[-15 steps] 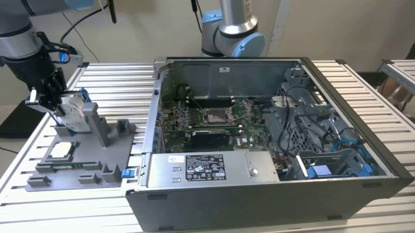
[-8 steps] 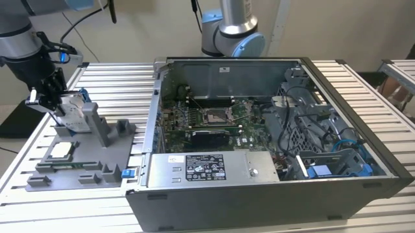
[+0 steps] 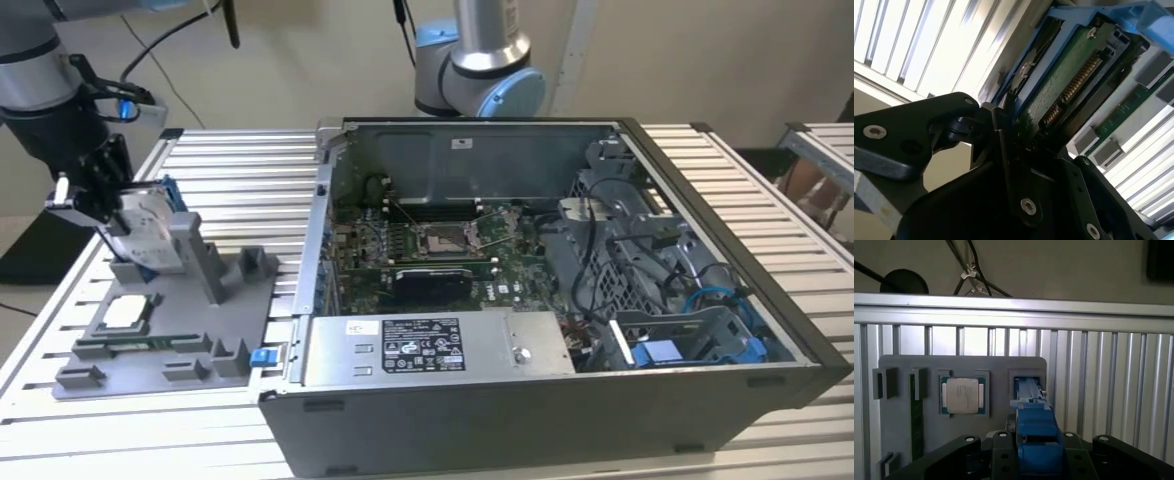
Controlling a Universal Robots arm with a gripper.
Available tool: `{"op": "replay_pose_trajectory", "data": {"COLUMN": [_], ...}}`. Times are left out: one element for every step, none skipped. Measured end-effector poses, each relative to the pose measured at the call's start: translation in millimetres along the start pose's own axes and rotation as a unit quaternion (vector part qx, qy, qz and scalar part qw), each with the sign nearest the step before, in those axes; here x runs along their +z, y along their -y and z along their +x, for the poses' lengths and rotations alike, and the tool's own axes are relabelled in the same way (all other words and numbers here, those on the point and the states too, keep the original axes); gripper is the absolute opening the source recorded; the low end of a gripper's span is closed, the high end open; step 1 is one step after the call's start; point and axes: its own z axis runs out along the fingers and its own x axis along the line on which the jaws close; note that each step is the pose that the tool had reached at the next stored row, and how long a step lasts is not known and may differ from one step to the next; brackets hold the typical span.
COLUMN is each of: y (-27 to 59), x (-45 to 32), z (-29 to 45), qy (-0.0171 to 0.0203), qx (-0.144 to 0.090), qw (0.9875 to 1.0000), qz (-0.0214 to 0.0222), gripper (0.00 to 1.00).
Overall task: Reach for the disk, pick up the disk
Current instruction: 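Pick up the disk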
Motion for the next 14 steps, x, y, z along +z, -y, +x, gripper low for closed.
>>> {"op": "replay_pose_trajectory", "data": {"y": [0.0, 0.0, -0.1, -0.1, -0.1, -0.1, -0.2, -0.2, -0.2, -0.3, -0.3, -0.3, -0.3, -0.3], "x": [-2.5, -5.6, -8.9, -12.3, -16.3, -20.4, -24.7, -29.0, -33.3, -37.3, -41.2, -44.6, -48.1, -51.3], "z": [-0.1, -0.3, -0.4, -0.6, -0.8, -1.0, -1.2, -1.4, -1.6, -1.8, -2.0, -2.2, -2.3, -2.4], "qy": [0.0000, -0.0001, -0.0001, -0.0001, -0.0001, -0.0001, -0.0001, -0.0001, -0.0001, -0.0002, -0.0001, -0.0001, -0.0002, -0.0002], "qx": [0.000, 0.000, 0.000, 0.000, 0.000, 0.000, 0.000, 0.000, 0.000, 0.000, 0.000, 0.000, 0.000, 0.000], "qw": [1.0000, 1.0000, 1.0000, 1.0000, 1.0000, 1.0000, 1.0000, 1.0000, 1.0000, 1.0000, 1.0000, 1.0000, 1.0000, 1.0000], "qz": [0.0001, 0.0001, 0.0001, 0.0000, 0.0000, 0.0001, 0.0000, 0.0001, 0.0001, 0.0000, 0.0001, 0.0001, 0.0000, 0.0001], "gripper": [0.00, 0.00, 0.00, 0.00, 0.00, 0.00, 0.00, 0.00, 0.00, 0.00, 0.00, 0.00, 0.00, 0.00]}}
